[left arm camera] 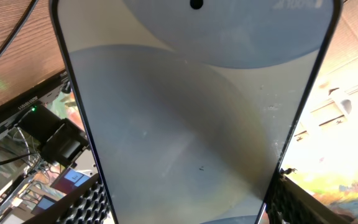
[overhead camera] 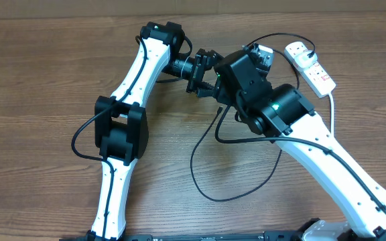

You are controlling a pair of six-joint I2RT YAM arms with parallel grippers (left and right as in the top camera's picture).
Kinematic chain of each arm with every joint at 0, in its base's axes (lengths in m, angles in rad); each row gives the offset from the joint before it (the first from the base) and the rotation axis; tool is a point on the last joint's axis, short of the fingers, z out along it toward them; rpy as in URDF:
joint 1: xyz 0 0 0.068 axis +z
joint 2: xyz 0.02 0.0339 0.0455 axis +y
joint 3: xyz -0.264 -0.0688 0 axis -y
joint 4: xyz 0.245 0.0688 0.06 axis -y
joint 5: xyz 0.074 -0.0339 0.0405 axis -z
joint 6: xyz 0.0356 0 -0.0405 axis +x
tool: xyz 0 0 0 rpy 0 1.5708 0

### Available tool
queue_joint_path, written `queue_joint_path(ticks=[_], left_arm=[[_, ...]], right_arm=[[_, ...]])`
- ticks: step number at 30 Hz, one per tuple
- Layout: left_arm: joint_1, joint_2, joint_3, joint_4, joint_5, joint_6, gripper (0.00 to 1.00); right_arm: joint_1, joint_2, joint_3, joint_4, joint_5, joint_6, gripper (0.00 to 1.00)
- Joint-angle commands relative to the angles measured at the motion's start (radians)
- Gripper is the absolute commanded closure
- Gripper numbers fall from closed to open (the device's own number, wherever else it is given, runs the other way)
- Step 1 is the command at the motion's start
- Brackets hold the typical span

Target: Plug charger to phone and switch on socket

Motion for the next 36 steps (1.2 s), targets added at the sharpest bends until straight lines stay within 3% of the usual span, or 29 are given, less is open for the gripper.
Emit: queue_joint_path(ticks=[1, 16, 25, 36], left_arm=[[-0.006, 0.003, 0.035, 0.001, 0.067, -0.010, 0.41], [-0.006, 0.003, 0.035, 0.008, 0.063, -0.010, 0.41], [-0.006, 0.003, 0.035, 0.124, 0.014, -0.121, 0.41], [-0.006, 0.003, 0.035, 0.140, 0.019, -0.144, 0.41]], right_arm=[[0.004, 0.022, 0.027, 0.001, 0.008, 0.027, 0.32], [0.005, 0.028, 0.027, 0.001, 0.053, 0.037, 0.58], [0.005, 0.028, 0.027, -0.001, 0.022, 0.037, 0.68], [0.004, 0.056, 0.027, -0.002, 0.023, 0.037, 0.69]])
